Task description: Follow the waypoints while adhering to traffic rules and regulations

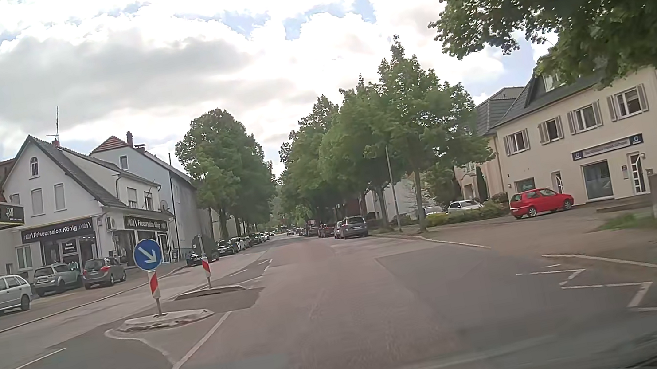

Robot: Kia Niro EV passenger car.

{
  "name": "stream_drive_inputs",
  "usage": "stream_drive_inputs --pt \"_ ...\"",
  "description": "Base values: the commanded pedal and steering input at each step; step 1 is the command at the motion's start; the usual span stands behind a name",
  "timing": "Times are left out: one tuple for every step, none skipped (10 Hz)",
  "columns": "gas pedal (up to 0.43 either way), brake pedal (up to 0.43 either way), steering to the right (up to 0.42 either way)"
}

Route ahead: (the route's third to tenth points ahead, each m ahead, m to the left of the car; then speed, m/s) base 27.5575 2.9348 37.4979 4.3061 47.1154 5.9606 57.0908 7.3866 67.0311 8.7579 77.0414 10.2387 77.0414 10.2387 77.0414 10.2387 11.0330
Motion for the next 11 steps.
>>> stream_drive_inputs --pt "0.138 0.0 -0.037" --pt "0.138 0.0 -0.038" --pt "0.138 0.0 -0.038" --pt "0.13 0.0 -0.038" --pt "0.13 0.0 -0.037" --pt "0.118 0.0 -0.037" --pt "0.11 0.0 -0.037" --pt "0.11 0.0 -0.037" --pt "0.11 0.0 -0.035" --pt "0.11 0.0 -0.032" --pt "0.11 0.0 -0.03"
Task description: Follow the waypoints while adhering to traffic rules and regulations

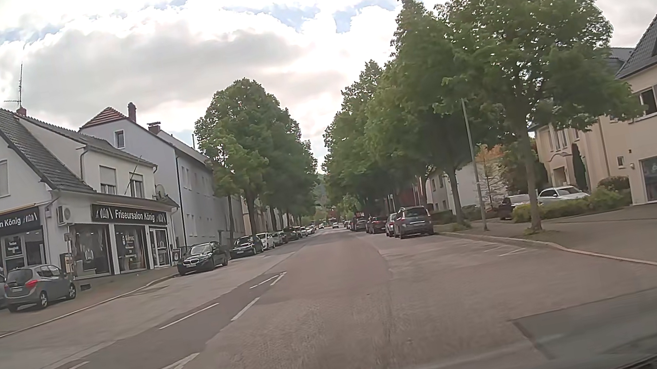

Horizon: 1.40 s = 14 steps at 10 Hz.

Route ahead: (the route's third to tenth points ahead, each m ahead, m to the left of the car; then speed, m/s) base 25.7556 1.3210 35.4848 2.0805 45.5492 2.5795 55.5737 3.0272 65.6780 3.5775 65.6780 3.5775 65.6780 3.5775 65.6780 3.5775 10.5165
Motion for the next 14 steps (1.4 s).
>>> stream_drive_inputs --pt "0.11 0.0 -0.029" --pt "0.11 0.0 -0.025" --pt "0.11 0.0 -0.022" --pt "0.11 0.0 -0.019" --pt "0.11 0.0 -0.014" --pt "0.11 0.0 -0.012" --pt "0.098 0.0 -0.011" --pt "0.098 0.0 -0.011" --pt "0.087 0.0 -0.01" --pt "0.079 0.0 -0.009" --pt "0.079 0.0 -0.009" --pt "0.079 0.0 -0.009" --pt "0.079 0.0 -0.008" --pt "0.079 0.0 -0.008"
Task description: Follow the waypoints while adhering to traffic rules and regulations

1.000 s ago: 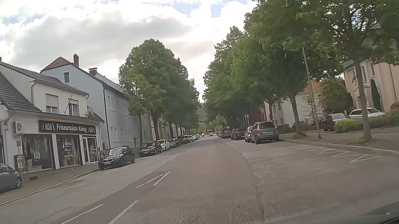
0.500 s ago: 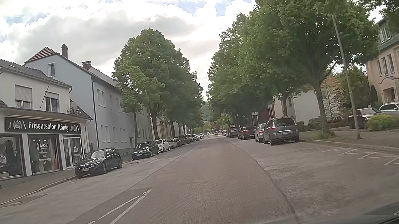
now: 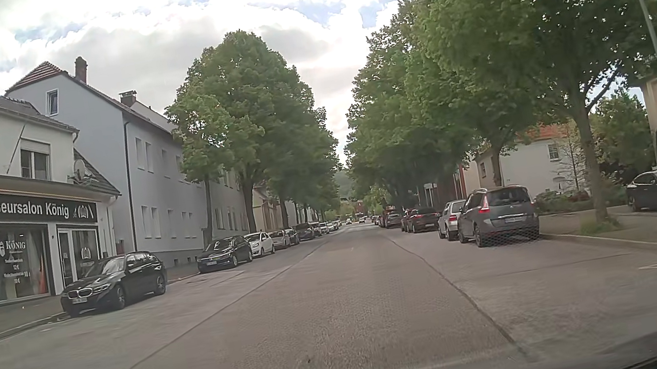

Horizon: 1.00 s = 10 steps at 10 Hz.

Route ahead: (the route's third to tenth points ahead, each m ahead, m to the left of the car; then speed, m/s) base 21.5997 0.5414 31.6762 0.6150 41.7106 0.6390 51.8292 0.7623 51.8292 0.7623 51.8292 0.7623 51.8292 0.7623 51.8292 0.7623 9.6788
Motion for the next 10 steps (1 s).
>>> stream_drive_inputs --pt "0.079 0.0 -0.006" --pt "0.079 0.0 -0.006" --pt "0.079 0.0 -0.004" --pt "0.079 0.0 -0.002" --pt "0.079 0.0 -0.003" --pt "0.079 0.0 -0.001" --pt "0.079 0.0 -0.001" --pt "0.079 0.0 -0.001" --pt "0.079 0.0 -0.001" --pt "0.079 0.0 0.0"
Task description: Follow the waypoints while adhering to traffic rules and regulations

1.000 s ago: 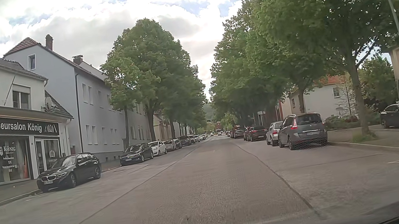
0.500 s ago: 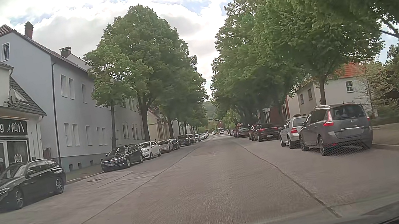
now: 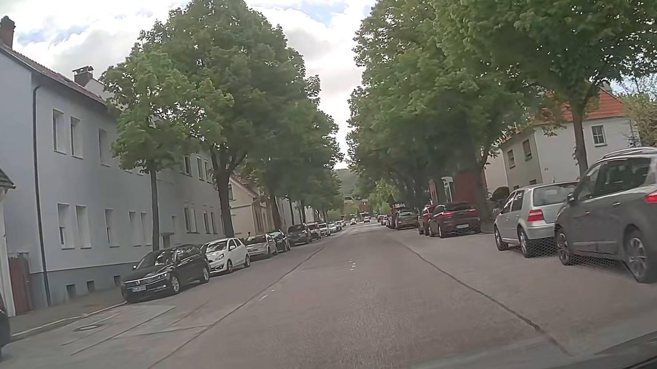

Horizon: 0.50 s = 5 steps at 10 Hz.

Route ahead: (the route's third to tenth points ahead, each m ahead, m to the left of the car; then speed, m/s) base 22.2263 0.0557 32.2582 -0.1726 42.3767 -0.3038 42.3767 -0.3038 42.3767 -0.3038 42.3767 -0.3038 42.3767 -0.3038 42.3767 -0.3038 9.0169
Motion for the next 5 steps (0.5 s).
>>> stream_drive_inputs --pt "0.079 0.0 0.002" --pt "0.079 0.0 0.007" --pt "0.067 0.0 0.014" --pt "0.067 0.0 0.019" --pt "0.067 0.0 0.024"
